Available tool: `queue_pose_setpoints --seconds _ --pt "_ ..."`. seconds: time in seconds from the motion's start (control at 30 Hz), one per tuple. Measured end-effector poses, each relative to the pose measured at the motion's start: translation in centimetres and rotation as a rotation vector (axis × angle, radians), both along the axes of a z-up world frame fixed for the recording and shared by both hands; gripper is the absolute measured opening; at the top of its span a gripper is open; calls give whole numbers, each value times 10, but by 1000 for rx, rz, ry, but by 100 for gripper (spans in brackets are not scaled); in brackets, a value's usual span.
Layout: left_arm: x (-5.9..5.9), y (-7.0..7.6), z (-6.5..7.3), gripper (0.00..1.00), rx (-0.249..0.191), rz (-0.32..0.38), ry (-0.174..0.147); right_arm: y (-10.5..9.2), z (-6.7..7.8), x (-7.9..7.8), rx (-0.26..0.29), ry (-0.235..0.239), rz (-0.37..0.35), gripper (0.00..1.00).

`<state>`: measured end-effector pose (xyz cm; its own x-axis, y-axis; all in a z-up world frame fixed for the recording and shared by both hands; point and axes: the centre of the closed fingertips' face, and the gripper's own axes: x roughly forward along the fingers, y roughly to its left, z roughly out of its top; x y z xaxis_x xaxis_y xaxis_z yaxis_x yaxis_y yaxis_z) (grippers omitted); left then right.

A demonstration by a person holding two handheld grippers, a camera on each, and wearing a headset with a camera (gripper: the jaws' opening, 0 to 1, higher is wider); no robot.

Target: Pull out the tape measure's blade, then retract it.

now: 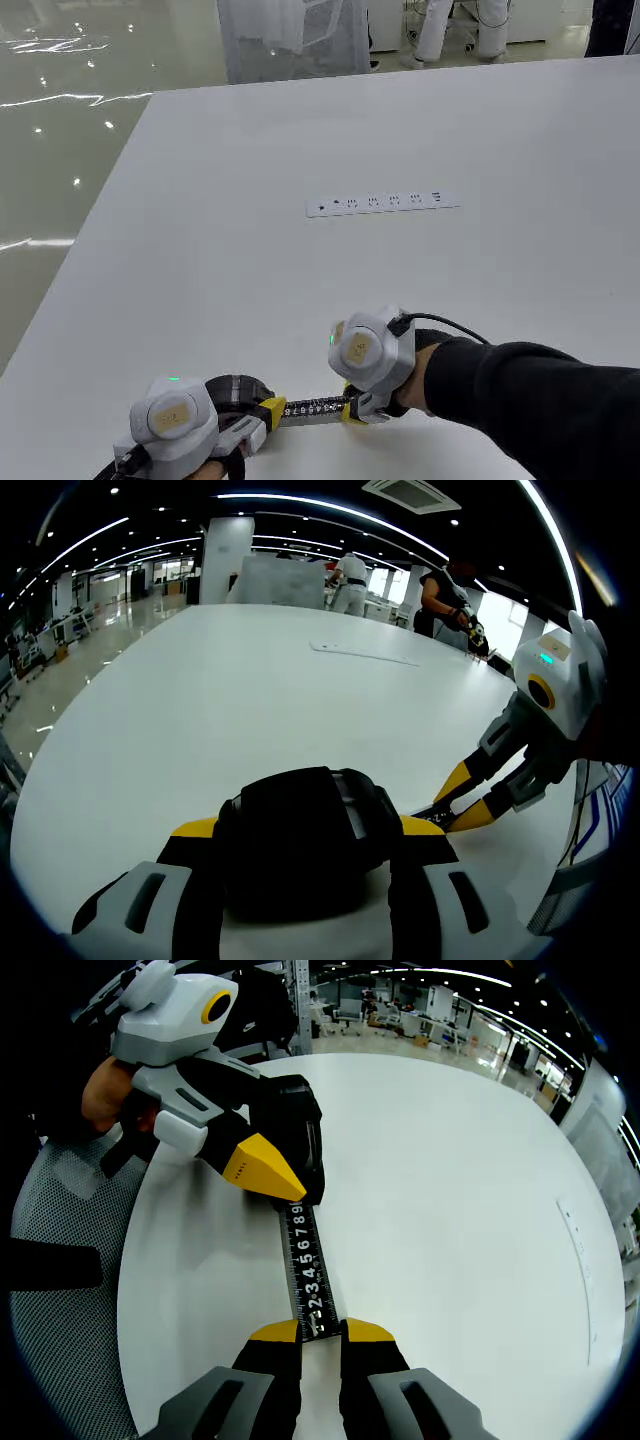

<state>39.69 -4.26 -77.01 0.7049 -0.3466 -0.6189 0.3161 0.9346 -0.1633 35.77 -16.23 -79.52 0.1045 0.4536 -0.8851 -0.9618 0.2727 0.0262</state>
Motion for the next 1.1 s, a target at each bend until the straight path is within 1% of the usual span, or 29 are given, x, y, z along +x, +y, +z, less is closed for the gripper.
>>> queue_pose_setpoints --seconds 0.1,0.17,0.33,0.5,0.7,0.8,0.9,1.1 --pt "0 0 0 62 -6 3 3 3 1 0 4 -14 18 10" --pt "0 0 0 62 -9 3 4 5 1 1 5 -18 14 10" --pt "0 0 0 62 -13 2 8 7 2 2 22 -11 -11 10" --pt "0 0 0 62 -17 0 10 9 2 3 25 -11 -18 10" --pt "0 0 0 62 -21 0 12 12 2 3 33 -20 -16 10" --pt "0 0 0 62 -22 0 12 14 3 3 43 -34 10 9" --pt "0 0 -1 62 -24 0 14 15 1 3 53 -26 -1 9" --pt "0 0 -1 62 -26 1 14 18 0 4 58 -29 0 10"
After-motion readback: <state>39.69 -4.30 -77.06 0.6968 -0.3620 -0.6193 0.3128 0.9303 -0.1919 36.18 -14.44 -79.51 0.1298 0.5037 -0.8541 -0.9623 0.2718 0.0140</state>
